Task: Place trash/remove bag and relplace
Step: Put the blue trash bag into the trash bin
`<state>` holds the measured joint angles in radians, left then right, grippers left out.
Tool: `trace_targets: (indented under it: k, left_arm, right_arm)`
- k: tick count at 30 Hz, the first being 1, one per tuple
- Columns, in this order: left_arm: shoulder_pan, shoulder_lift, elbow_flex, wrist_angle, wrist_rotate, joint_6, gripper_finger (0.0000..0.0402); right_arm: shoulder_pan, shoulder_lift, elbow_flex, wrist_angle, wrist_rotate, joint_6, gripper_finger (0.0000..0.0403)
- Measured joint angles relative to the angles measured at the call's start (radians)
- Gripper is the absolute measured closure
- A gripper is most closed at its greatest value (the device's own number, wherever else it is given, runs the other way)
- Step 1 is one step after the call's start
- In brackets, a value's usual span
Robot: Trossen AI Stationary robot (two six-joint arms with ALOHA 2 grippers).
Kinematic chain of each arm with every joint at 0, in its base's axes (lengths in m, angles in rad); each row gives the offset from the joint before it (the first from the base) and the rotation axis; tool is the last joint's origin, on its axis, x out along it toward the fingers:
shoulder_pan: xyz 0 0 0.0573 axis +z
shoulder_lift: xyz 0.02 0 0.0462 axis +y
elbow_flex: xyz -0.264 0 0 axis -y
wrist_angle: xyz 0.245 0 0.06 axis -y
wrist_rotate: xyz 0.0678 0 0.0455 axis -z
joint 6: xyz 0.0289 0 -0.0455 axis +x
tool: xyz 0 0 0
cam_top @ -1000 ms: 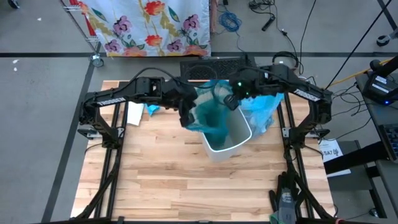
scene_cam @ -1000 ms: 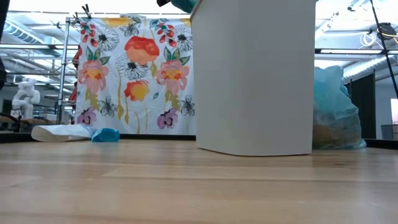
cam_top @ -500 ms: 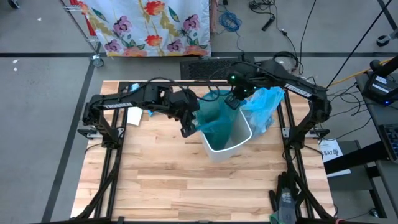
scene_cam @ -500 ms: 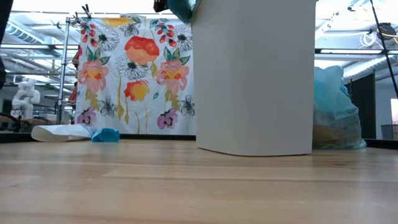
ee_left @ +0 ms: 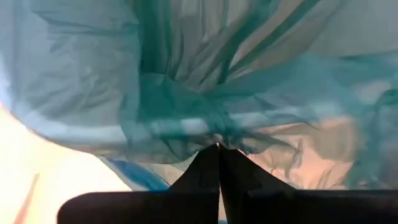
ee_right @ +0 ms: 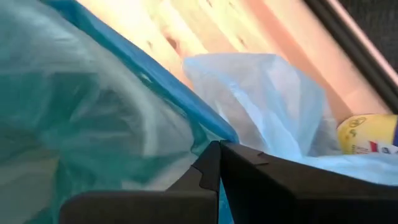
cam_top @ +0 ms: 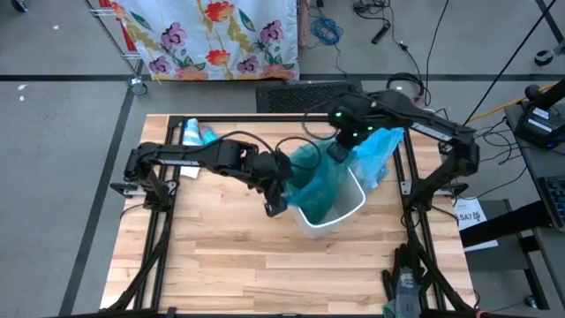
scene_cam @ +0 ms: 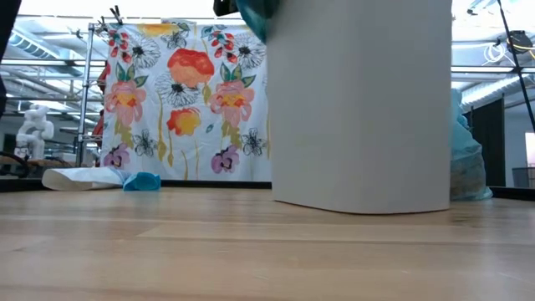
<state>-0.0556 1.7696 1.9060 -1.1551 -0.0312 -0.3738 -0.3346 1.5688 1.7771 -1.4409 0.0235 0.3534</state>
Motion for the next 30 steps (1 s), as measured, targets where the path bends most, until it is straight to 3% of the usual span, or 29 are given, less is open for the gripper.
trace_targets:
  k: [8,19,26,30]
  left_arm:
    - [-0.01,-0.046,0.0,0.085,0.0,-0.041,0.0401]
    - [-0.012,-0.053,0.0,0.126,-0.006,-0.119,0.0386]
    - [-0.012,-0.065,0.0,0.119,-0.044,-0.193,0.0385]
    - [-0.017,-0.082,0.0,0.114,-0.145,-0.223,0.0384]
  right_arm:
    - [0.0,-0.146,0.0,-0.007,0.0,-0.006,0.0403]
    - [0.0,-0.251,0.0,-0.012,0.0,-0.098,0.0403]
    - [0.001,-0.264,0.002,-0.011,-0.011,-0.154,0.0403]
    - [0.002,-0.271,0.002,-0.048,-0.066,-0.172,0.0403]
